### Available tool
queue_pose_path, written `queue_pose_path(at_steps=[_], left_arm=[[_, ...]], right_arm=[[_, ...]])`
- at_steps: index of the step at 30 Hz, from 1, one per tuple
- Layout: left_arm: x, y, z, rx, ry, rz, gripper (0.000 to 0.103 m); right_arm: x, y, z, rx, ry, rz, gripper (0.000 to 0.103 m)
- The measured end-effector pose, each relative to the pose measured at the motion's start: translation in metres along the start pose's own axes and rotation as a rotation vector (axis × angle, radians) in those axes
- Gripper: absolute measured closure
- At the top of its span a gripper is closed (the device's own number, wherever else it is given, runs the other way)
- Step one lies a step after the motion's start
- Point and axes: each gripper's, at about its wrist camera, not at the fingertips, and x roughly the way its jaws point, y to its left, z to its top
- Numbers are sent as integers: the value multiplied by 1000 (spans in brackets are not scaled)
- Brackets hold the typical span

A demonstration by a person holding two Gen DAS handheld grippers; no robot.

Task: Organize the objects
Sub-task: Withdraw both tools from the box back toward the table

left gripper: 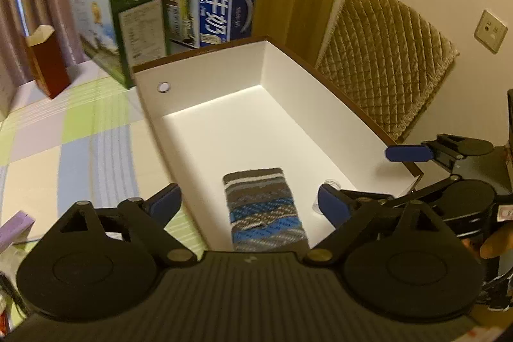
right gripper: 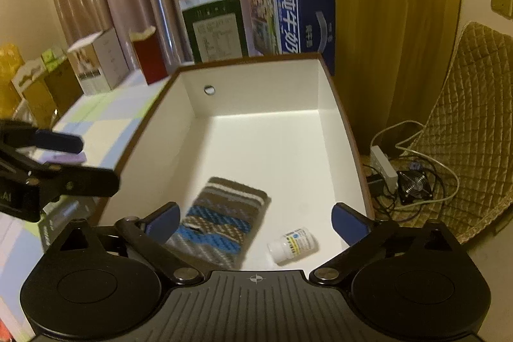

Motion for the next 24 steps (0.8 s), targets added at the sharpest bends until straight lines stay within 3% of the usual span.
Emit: queue_pose_path(at_steps=[13,24], left_arm=[[-51,52,-54,-75,17,113,1],[-63,89,-89,-28,65,86,1]], right_arm=[[-22,28,-18,94,-14,-6,2],[-46,80,-37,178,-39,-76,2]])
